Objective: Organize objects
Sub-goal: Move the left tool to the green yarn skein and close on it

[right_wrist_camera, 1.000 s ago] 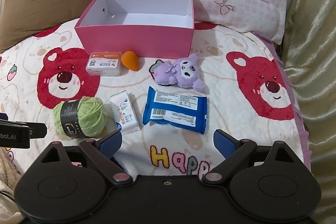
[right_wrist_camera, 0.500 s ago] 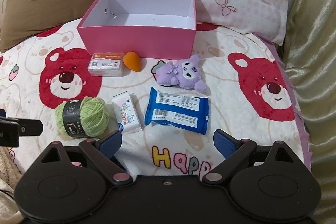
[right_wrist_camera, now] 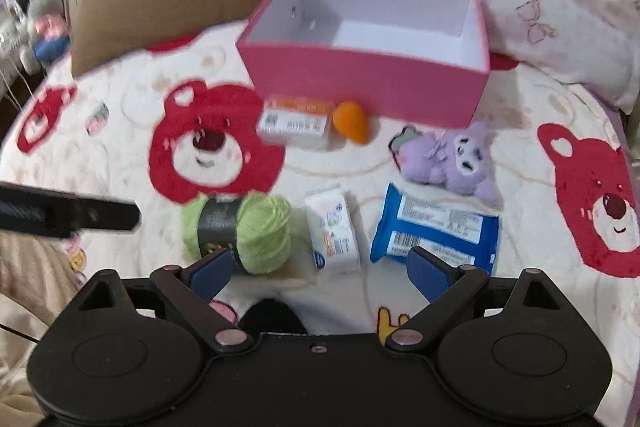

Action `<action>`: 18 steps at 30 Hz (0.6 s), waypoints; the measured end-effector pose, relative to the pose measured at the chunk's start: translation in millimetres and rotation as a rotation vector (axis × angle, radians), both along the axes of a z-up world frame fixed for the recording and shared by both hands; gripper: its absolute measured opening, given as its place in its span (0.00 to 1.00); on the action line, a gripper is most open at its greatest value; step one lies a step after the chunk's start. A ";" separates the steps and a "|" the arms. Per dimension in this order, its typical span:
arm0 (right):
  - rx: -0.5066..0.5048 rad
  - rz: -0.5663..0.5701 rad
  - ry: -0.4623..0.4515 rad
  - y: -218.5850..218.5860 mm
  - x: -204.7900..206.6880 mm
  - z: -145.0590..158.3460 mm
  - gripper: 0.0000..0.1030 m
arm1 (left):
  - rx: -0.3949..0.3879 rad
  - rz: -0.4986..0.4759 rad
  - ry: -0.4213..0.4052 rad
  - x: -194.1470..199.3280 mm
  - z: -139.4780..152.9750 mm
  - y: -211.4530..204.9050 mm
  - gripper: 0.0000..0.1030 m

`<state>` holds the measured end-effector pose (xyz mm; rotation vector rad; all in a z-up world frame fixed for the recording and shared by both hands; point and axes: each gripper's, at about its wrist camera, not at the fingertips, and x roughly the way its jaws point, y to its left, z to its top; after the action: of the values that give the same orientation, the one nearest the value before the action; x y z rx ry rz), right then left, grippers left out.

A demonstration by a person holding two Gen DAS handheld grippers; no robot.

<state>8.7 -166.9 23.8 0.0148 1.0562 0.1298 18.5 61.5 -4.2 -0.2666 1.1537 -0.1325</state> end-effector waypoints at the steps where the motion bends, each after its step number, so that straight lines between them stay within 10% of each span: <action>1: -0.032 -0.008 0.009 3.7 2.8 -5.0 0.94 | -0.006 -0.004 -0.003 0.4 -1.8 0.5 0.99; 18: 0.081 0.009 -0.035 15.9 5.8 -39.4 0.94 | -0.023 0.011 -0.118 14.1 -32.6 11.9 0.99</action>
<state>14.5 -151.0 -15.7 0.0808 1.0158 0.1806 32.6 73.4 -36.7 -0.2821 1.0340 -0.1498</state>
